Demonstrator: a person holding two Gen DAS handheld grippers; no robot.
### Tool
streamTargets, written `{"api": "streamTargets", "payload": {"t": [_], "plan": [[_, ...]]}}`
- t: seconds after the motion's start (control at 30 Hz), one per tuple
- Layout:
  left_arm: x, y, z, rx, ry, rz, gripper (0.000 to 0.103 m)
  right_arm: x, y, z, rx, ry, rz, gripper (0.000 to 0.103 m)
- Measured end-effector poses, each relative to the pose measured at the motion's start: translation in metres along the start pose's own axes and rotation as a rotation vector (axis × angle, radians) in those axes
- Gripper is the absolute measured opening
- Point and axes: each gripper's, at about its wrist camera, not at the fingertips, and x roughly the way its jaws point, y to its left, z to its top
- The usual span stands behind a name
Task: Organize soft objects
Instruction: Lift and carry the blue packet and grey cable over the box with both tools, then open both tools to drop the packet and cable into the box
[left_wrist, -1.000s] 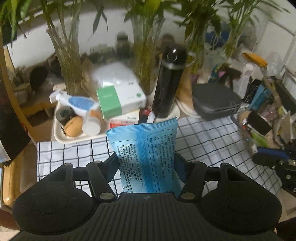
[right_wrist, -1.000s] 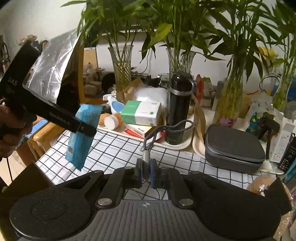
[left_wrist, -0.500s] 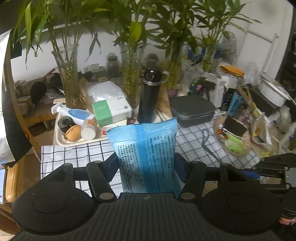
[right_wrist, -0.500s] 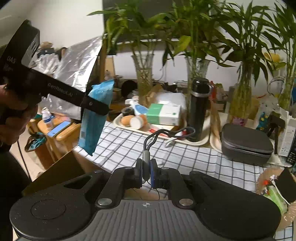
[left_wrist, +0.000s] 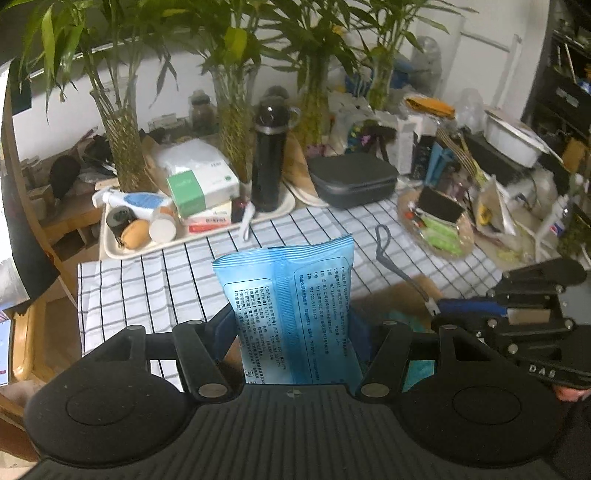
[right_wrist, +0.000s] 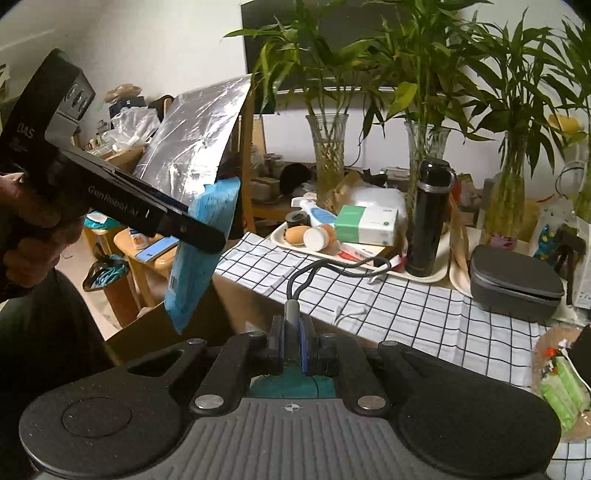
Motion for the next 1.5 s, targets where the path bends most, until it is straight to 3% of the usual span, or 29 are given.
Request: {"api": "streamTargets", "payload": {"t": [0.3,0.43,0.6,0.9,1.23,1.4,1.47,1.5], "plan": [[0.015,0.000,-0.019,-0.020,0.113,-0.006,0.062,-0.001,0.015,-0.012,-0.034,0.034,0.019,0.010],[0.020,0.003,-0.026,-0.041,0.120,-0.010,0.065,0.002,0.018,-0.015,-0.050,0.051,0.022,0.010],[0.012,0.013,-0.033,-0.102,0.052,-0.022,0.074,0.004,0.018,-0.017,-0.052,0.066,0.016,0.010],[-0.005,0.031,-0.047,-0.132,-0.061,0.014,0.074,0.009,0.022,-0.015,-0.069,0.063,0.049,0.010],[-0.012,0.046,-0.060,-0.169,-0.096,0.009,0.074,0.023,0.042,-0.011,-0.138,0.087,0.168,0.010],[-0.013,0.052,-0.065,-0.181,-0.106,0.011,0.074,0.037,0.057,-0.014,-0.198,0.157,0.224,0.011],[-0.014,0.056,-0.068,-0.196,-0.110,0.015,0.074,0.041,0.061,-0.016,-0.215,0.178,0.207,0.018],[-0.014,0.058,-0.069,-0.208,-0.110,0.018,0.074,0.042,0.062,-0.016,-0.216,0.180,0.194,0.034]]}}
